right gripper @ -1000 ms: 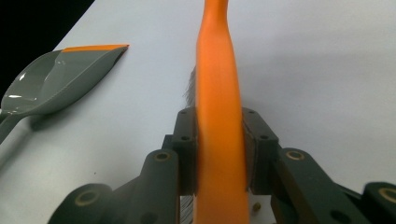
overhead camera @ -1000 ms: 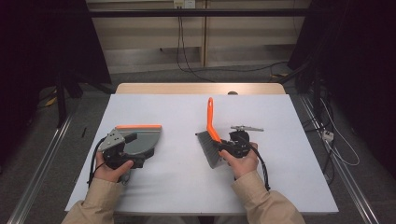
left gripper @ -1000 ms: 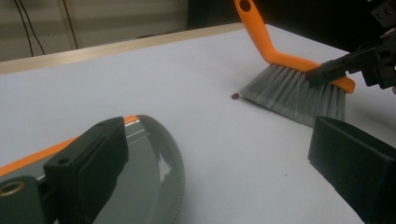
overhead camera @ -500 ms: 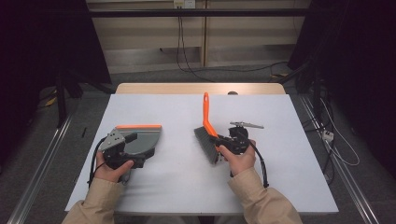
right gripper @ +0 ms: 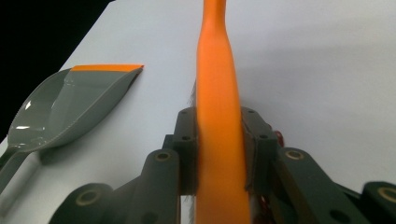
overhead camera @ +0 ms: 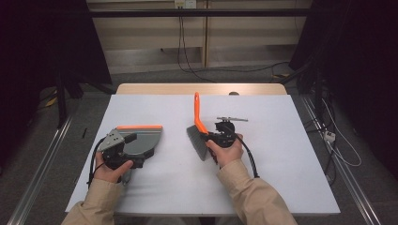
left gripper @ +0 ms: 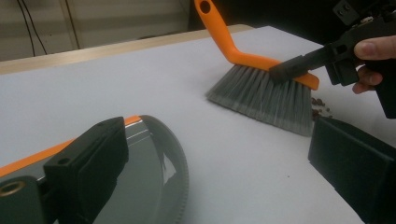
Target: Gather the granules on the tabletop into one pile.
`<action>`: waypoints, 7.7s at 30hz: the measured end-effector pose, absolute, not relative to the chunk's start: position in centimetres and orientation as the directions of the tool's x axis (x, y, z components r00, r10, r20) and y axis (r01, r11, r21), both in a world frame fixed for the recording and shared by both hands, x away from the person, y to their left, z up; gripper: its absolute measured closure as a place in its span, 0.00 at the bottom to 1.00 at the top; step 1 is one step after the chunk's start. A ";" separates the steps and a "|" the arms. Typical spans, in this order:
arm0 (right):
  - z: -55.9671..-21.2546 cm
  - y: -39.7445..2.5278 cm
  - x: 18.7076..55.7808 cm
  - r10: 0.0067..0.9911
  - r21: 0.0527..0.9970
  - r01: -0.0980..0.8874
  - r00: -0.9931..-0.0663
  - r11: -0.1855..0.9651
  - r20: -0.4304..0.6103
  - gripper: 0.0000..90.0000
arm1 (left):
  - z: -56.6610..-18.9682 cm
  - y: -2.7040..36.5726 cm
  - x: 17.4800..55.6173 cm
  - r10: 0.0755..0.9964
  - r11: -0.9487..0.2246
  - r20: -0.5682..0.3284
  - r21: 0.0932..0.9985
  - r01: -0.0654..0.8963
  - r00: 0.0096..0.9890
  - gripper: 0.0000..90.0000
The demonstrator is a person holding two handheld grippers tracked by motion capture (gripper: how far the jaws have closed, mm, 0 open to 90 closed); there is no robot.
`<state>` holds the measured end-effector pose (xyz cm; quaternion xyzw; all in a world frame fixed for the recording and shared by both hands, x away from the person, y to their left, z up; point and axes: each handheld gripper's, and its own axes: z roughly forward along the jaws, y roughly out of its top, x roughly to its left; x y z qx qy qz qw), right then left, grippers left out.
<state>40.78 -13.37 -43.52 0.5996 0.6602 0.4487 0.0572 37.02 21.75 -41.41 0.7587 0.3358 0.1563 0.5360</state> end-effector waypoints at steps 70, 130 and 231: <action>-41.3 -21.0 46.0 0.648 0.846 0.317 -0.761 0.428 -0.043 0.79 | -41.1 21.0 37.1 0.662 -0.203 -0.128 0.918 0.340 0.738 0.05; -41.7 -19.1 46.2 0.334 0.737 0.193 -0.941 0.648 -0.047 0.79 | -41.3 21.2 37.1 0.677 -0.202 -0.130 0.914 0.353 0.725 0.05; -43.7 -14.2 39.1 0.851 0.713 0.694 -0.314 -0.096 0.420 0.79 | -41.3 20.9 37.0 0.670 -0.227 -0.104 0.914 0.336 0.735 0.05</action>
